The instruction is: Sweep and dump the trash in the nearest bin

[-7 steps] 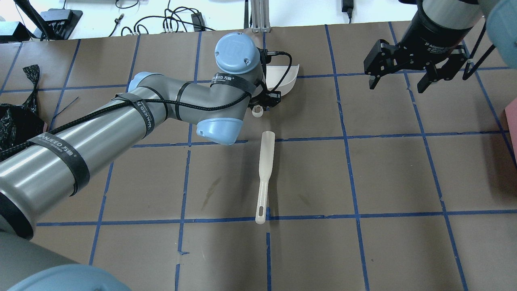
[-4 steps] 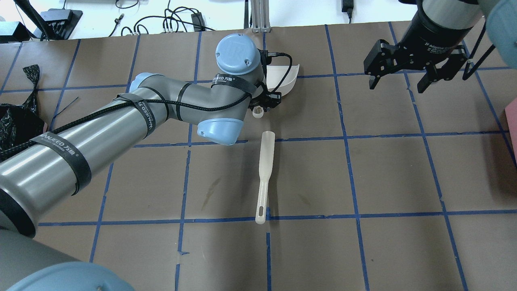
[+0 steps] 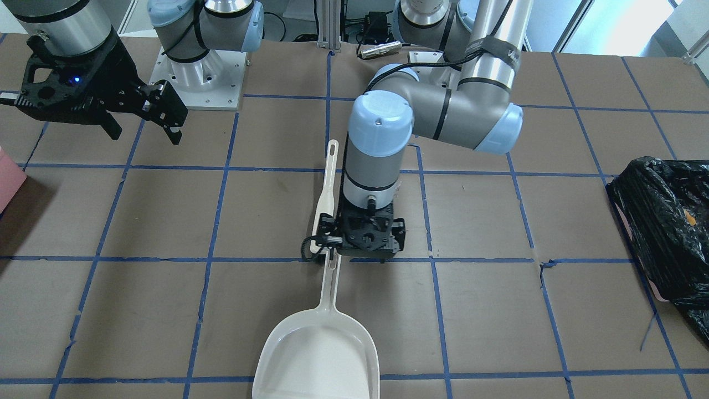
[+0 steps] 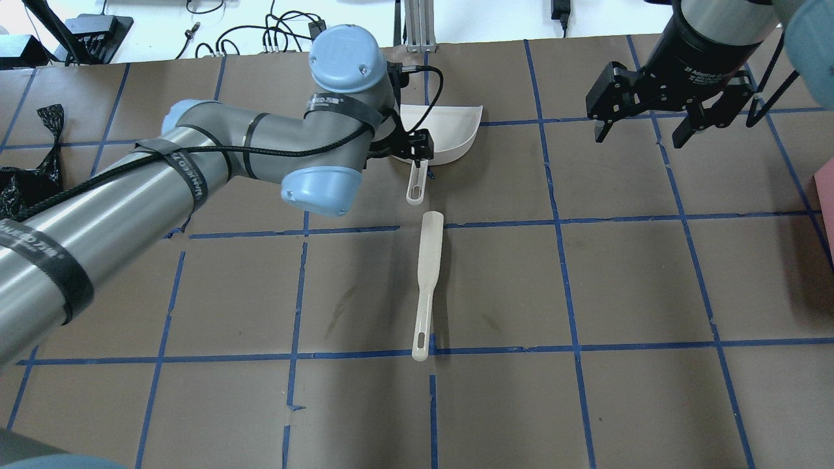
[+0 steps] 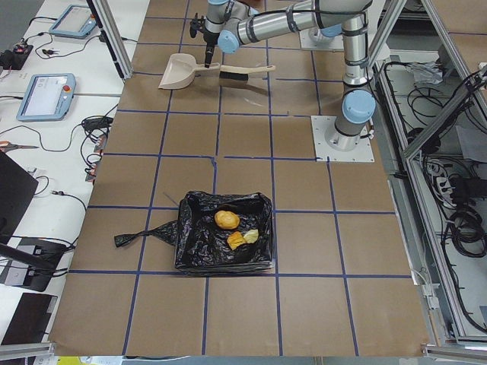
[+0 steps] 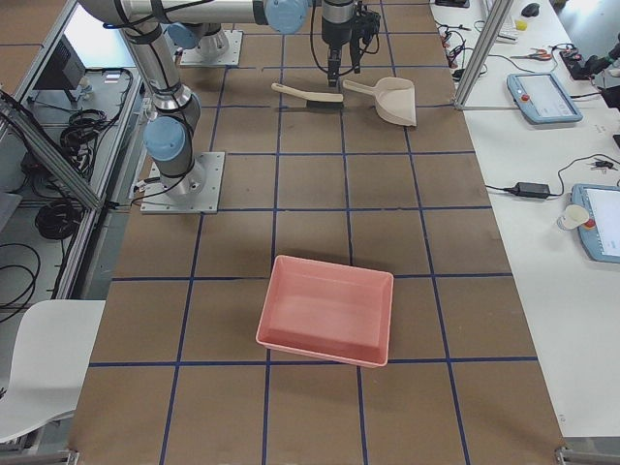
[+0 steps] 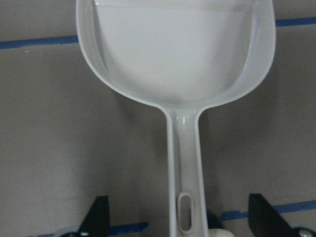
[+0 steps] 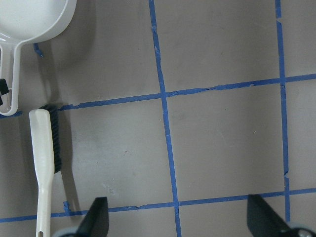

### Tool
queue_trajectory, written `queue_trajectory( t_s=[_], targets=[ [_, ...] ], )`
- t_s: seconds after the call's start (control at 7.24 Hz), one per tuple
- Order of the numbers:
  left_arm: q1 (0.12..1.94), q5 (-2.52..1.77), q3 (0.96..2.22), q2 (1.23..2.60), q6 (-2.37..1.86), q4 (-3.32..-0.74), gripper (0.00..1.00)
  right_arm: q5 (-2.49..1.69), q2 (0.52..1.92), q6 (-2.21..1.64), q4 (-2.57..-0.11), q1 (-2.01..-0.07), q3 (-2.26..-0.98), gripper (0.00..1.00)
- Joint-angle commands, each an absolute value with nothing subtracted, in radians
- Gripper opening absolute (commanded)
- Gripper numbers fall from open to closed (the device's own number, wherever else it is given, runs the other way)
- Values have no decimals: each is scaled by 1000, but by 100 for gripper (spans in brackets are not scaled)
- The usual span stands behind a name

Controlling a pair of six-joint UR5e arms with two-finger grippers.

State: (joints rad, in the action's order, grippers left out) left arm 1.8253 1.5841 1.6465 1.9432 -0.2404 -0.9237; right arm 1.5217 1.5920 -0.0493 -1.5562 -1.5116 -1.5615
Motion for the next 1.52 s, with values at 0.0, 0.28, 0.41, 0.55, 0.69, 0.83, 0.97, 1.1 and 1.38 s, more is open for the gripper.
queue_trajectory(
  t_s=[0.0, 0.28, 0.41, 0.55, 0.69, 0.83, 0.97, 1.1, 1.38],
  targets=[
    [1677, 1586, 1644, 1803, -134, -1143, 100, 1523, 1591, -51, -1557, -1525, -1560, 100],
    [1584, 1586, 1631, 1667, 26, -1318, 100, 1534, 1586, -55, -1557, -1551, -1560, 100],
    [1568, 1583, 1591, 1617, 34, -1412, 100, 1539, 1583, -57, -1557, -1561, -1562, 100],
    [1559, 1582, 1509, 1612, 75, -1566, 100, 1540, 1582, -57, -1557, -1566, -1562, 100],
    [1555, 1554, 1420, 1621, 90, -1698, 100, 1542, 1580, -57, -1554, -1572, -1562, 100],
    [1574, 1531, 1387, 1620, 91, -1774, 100, 1542, 1582, -58, -1555, -1572, -1562, 100],
    [1600, 1531, 1438, 1631, 68, -1769, 100, 1540, 1582, -61, -1555, -1574, -1563, 100],
    [1630, 1532, 1542, 1597, 69, -1691, 100, 1542, 1582, -61, -1558, -1572, -1562, 100],
    [1618, 1543, 1623, 1550, 54, -1579, 100, 1540, 1582, -61, -1559, -1572, -1562, 100]
  ],
)
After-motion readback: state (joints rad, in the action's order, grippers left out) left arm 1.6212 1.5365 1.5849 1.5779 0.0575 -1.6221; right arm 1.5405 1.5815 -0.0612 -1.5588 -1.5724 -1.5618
